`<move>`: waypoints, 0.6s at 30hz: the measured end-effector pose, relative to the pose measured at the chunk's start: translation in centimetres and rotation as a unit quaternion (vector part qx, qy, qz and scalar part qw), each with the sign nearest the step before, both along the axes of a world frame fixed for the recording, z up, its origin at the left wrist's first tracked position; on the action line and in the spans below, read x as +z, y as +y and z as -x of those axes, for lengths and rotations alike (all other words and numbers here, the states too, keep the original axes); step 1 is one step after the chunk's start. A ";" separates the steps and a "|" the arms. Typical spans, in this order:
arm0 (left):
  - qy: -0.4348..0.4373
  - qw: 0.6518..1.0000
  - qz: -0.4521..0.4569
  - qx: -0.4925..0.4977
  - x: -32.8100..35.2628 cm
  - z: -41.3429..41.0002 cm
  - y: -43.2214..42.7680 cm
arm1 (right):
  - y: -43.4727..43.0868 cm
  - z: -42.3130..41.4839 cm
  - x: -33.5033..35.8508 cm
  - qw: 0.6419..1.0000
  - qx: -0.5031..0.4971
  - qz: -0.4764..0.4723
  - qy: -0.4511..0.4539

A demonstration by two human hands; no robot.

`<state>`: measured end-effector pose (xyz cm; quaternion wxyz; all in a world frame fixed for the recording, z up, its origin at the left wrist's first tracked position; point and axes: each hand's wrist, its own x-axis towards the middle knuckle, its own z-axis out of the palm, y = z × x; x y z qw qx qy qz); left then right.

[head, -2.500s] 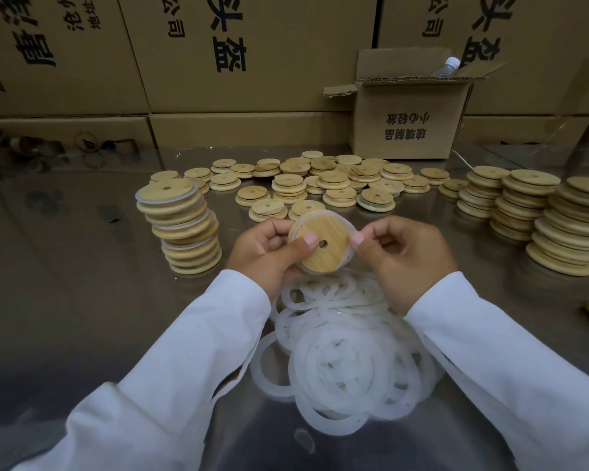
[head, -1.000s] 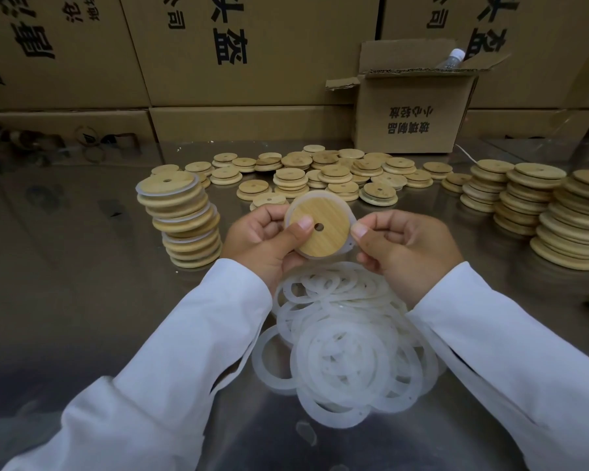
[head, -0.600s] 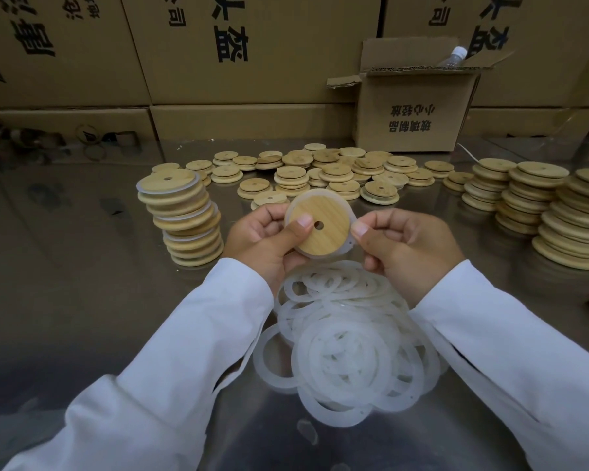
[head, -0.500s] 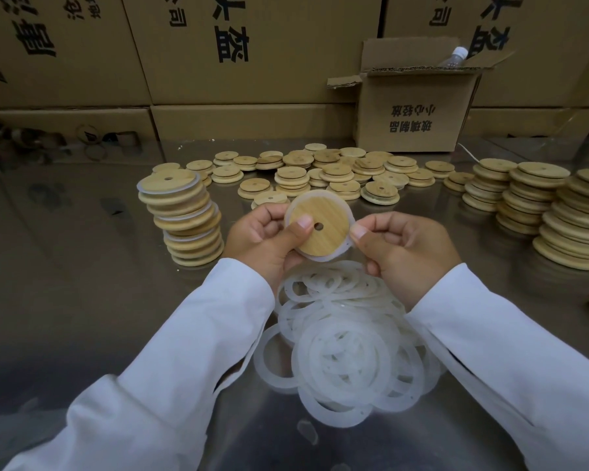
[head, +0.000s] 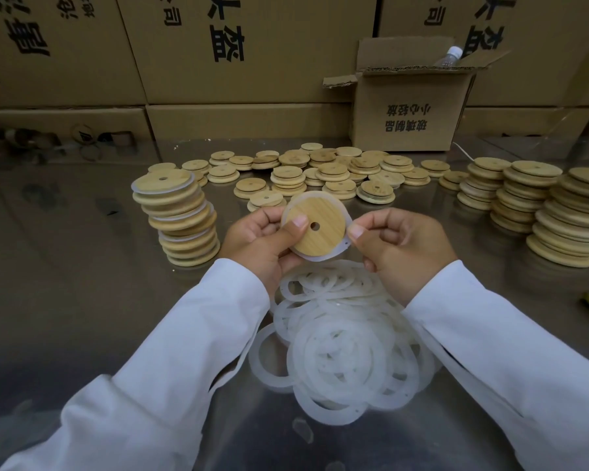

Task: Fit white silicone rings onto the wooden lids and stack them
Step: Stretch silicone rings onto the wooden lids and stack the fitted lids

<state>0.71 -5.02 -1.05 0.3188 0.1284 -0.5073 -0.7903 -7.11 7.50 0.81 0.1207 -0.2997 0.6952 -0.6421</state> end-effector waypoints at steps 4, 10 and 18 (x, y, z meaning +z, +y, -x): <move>0.002 1.000 0.001 0.006 0.1 -0.1 0.0 | -0.2 0.0 -0.2 0.999 -0.009 -0.009 0.030; 0.002 1.000 -0.009 -0.011 0.1 -0.1 -0.1 | -0.2 0.1 -0.4 0.999 -0.023 -0.015 0.047; -0.005 0.999 -0.014 -0.033 0.1 -0.2 -0.1 | 0.0 0.1 0.0 1.000 0.004 0.004 0.003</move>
